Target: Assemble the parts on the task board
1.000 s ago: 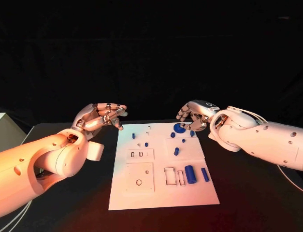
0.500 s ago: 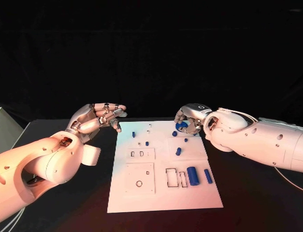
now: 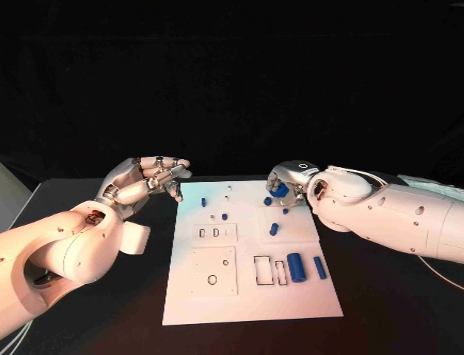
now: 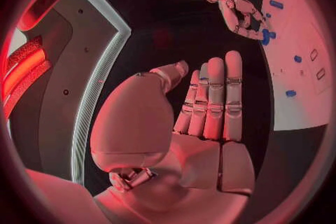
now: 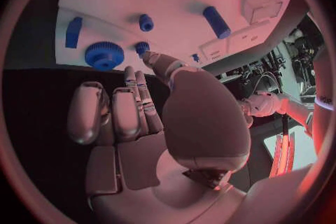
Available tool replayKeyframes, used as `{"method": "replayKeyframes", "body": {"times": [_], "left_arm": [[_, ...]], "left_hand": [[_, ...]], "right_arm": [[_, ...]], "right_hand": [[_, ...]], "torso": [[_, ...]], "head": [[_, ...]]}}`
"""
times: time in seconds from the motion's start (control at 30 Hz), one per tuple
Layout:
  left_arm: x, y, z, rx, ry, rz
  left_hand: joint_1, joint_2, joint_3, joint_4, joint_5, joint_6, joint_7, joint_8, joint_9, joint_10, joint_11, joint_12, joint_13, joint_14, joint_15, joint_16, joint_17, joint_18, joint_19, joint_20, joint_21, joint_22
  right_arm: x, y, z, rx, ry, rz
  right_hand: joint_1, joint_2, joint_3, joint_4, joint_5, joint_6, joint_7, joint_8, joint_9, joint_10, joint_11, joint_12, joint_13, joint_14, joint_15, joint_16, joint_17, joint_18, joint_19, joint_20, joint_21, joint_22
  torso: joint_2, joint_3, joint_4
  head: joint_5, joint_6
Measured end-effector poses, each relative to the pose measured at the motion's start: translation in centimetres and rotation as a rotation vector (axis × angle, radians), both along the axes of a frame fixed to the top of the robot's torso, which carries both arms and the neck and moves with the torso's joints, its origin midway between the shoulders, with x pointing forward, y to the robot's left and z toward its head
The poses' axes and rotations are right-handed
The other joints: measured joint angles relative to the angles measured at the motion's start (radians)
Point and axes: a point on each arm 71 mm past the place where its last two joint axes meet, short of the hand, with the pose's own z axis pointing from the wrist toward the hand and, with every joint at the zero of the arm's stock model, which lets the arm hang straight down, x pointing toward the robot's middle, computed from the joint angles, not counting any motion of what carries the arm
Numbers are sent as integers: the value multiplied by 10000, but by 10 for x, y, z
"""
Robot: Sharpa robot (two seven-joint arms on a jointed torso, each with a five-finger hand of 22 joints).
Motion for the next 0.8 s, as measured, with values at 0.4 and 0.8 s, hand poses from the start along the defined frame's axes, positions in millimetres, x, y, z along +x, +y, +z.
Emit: {"method": "replayKeyframes", "body": {"times": [0.4,0.8], "left_arm": [[-1,0,2,14,-33,-30],[-1,1,3,45,-56,-30]], "left_hand": [[0,0,0,0,0,0,0,0,0,0,1,0,-1,3,3,39,8,-1,0,1,0,16],[0,0,0,0,0,0,0,0,7,-1,1,0,-2,4,4,39,16,-1,1,1,39,34]], "right_arm": [[1,5,-3,-185,110,-7],[3,6,-3,-280,158,-76]], "right_hand": [[4,4,-26,26,0,0,0,0,53,78,-5,1,44,0,0,104,59,-110,-1,0,42,78],[13,105,57,160,39,130,-38,92,174,396,-72,48,147,-1,1,208,108,-110,33,-34,163,250]], "torso": [[151,1,39],[295,-7,77]], "head": [[-4,49],[-33,93]]}}
